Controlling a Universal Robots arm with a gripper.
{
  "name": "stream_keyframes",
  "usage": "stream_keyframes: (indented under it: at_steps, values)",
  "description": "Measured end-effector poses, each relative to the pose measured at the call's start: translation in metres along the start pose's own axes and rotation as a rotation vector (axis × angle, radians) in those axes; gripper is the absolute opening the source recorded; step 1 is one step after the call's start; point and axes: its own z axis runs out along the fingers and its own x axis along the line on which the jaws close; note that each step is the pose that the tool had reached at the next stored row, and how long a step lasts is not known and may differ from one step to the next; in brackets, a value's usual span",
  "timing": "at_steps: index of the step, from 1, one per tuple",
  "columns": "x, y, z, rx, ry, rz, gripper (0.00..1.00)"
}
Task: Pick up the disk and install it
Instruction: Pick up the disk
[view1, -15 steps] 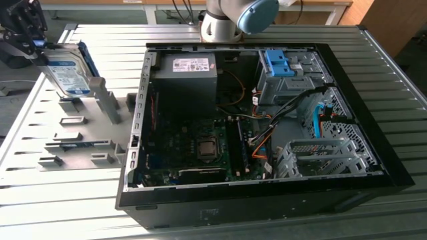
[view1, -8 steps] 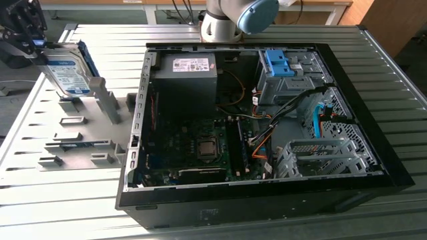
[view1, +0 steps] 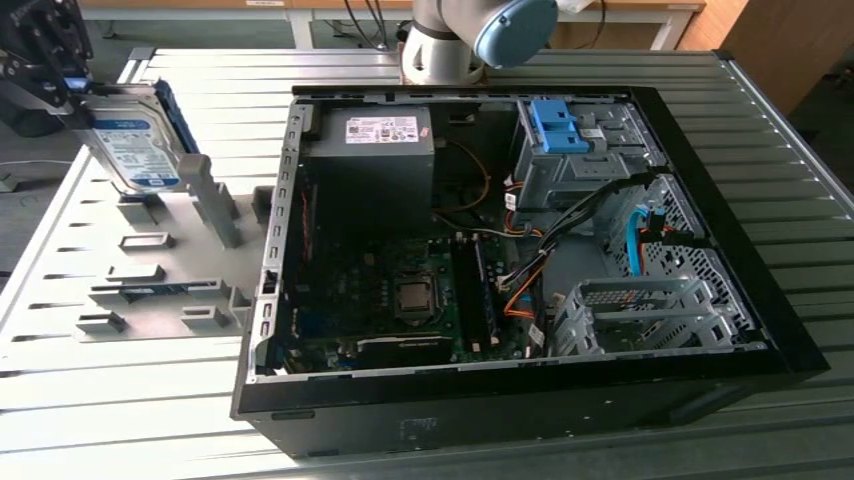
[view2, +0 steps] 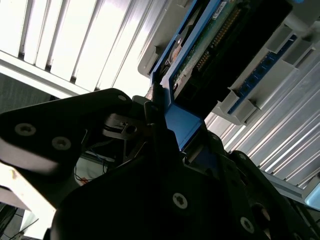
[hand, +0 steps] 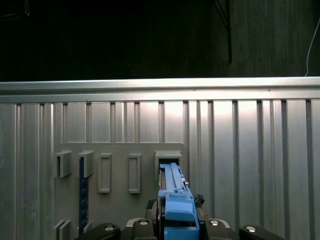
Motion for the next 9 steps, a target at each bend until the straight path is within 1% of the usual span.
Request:
stream_keyframes:
  at_steps: [9]
  values:
    - [0.0,0.0,-0.0034,0.0002,-0.0001,0.0,0.36]
